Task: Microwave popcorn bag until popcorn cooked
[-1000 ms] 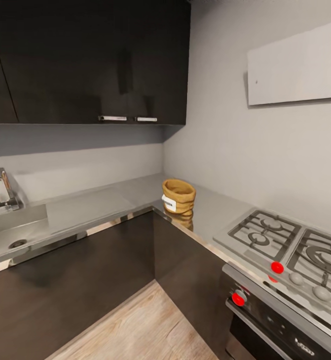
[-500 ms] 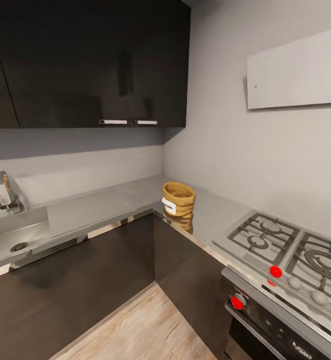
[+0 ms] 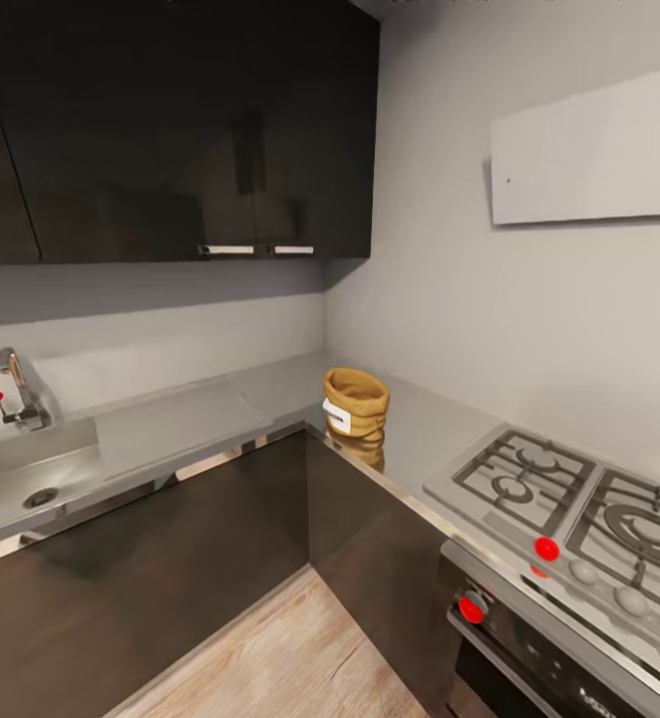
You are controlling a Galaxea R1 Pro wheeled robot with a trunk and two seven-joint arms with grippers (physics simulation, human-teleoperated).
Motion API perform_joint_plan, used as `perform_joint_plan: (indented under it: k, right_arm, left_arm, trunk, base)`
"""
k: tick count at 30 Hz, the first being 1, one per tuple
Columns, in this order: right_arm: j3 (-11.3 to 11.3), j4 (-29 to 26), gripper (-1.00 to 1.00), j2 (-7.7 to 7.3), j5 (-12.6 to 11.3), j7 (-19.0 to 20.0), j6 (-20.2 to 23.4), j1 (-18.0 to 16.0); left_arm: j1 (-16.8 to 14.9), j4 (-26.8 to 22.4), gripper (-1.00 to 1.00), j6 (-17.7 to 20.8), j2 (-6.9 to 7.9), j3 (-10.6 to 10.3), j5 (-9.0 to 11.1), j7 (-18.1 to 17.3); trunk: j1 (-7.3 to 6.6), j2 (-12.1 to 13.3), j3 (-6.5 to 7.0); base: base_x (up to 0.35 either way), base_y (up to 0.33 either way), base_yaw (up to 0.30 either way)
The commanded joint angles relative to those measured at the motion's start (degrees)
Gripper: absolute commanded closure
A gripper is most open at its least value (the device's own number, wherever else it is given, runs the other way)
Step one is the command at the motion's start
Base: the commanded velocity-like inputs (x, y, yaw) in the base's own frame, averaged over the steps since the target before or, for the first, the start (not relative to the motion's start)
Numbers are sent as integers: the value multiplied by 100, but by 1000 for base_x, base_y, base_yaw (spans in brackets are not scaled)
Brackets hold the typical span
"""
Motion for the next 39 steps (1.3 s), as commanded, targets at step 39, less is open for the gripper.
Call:
perform_joint_plan:
  k: [39]
  right_arm:
    - [-40,10,-100,42,60,8,96,-7]
  left_arm:
    - [2,-7,-100,-7,-1,4,27,-3]
  trunk:
    - [-132,238,-29]
  base:
    - [0,0,0]
